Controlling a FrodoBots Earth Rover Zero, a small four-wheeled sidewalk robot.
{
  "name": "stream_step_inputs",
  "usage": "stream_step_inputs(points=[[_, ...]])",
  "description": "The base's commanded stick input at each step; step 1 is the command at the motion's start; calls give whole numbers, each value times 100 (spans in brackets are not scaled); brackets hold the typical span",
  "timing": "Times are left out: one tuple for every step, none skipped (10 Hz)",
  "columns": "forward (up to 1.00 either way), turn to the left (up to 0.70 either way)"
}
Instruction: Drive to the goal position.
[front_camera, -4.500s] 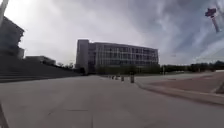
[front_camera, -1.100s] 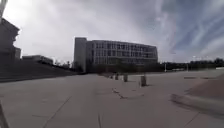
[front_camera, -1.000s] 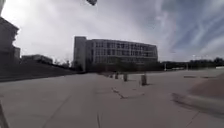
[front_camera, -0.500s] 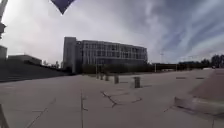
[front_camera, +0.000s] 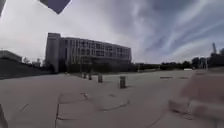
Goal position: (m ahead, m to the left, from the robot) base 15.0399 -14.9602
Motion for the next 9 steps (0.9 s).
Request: stream_step_inputs(points=[[85, 0], [85, 0], [85, -10], [85, -30], [85, -33], [85, -34], [85, -34], [85, -34], [85, -34]])
